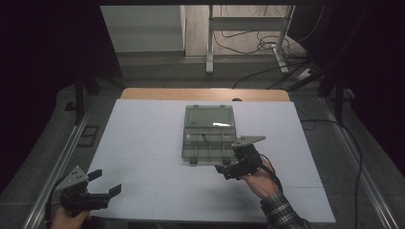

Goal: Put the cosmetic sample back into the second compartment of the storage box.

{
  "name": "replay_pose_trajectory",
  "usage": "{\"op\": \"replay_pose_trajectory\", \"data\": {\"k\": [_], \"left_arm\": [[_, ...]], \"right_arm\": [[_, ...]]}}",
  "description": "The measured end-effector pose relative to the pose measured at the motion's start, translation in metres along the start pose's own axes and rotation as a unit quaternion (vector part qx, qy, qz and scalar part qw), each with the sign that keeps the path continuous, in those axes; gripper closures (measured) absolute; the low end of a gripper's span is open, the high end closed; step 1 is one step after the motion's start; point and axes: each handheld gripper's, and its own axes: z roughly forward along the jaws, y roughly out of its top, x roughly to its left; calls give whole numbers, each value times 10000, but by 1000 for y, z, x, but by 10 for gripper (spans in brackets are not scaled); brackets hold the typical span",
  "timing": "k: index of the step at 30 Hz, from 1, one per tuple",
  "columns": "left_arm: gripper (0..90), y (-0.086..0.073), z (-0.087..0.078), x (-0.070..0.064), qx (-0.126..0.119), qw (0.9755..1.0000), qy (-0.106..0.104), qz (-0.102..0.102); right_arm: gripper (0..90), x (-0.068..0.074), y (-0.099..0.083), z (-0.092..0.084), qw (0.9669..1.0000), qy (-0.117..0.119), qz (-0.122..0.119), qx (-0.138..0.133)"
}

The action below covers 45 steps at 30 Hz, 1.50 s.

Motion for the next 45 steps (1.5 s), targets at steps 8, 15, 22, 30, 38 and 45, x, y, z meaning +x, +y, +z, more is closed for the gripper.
{"op": "replay_pose_trajectory", "data": {"k": [8,15,22,30,38,45], "left_arm": [[44,0,0,0,3,10000,0,-1],[45,0,0,0,0,10000,2,1],[44,0,0,0,-1,10000,-3,-9],[44,0,0,0,-2,10000,0,-19],[44,0,0,0,-3,10000,3,-18],[44,0,0,0,-6,10000,4,-28]], "right_arm": [[32,-2,-13,-12,9999,-101,76,-43],[21,-2,-24,-22,9997,-201,54,-93],[12,-2,-33,-35,9994,-263,138,-159],[10,-5,-44,-50,9988,-367,234,-230],[8,-8,-59,-63,9978,-523,344,-220],[7,-9,-69,-76,9967,-638,426,-267]]}}
